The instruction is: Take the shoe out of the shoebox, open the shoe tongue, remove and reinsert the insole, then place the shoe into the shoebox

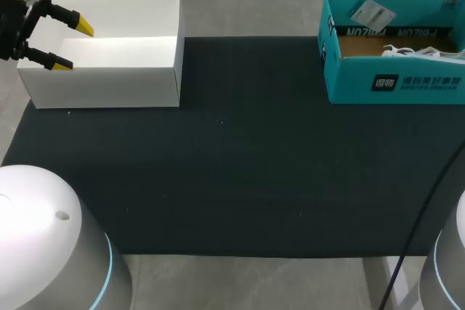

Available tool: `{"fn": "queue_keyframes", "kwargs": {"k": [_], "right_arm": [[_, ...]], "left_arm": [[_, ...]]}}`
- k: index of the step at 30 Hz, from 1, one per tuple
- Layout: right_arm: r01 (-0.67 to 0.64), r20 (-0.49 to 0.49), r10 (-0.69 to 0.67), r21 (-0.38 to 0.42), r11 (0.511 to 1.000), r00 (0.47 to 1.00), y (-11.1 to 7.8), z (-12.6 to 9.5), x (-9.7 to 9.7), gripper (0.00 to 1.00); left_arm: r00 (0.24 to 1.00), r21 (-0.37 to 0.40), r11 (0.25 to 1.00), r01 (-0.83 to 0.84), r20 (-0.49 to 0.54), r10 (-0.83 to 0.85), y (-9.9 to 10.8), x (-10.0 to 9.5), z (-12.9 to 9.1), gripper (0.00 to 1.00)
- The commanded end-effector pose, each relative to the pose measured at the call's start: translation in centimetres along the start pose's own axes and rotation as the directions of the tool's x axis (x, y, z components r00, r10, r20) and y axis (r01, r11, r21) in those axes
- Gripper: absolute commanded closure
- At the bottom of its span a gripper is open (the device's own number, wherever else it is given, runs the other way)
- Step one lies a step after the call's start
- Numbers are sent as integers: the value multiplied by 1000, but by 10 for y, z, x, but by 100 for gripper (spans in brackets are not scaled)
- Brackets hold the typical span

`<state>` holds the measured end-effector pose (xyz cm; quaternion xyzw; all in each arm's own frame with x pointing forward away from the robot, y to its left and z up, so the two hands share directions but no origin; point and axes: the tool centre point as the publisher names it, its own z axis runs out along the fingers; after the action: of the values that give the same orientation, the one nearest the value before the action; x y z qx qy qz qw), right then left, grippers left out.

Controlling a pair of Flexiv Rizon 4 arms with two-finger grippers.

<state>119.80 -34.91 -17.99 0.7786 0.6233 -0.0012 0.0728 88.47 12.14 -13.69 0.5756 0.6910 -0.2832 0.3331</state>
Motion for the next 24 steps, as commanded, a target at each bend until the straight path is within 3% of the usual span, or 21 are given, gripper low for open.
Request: {"fn": "queue_keyframes", "kwargs": {"k": [1,14,24], "right_arm": [[3,4,-3,30,1000,1000,6,10,-4,100],[5,50,-3,-54,999,999,-21,57,-7,100],[-3,52,6,-54,999,999,-34,82,-9,100]], "left_arm": [[1000,1,1000,1,-3,-1,0,-1,0,0],[1000,1,1000,1,-3,-1,0,-1,0,0],[1000,1,1000,1,-3,-1,0,-1,0,0]]}}
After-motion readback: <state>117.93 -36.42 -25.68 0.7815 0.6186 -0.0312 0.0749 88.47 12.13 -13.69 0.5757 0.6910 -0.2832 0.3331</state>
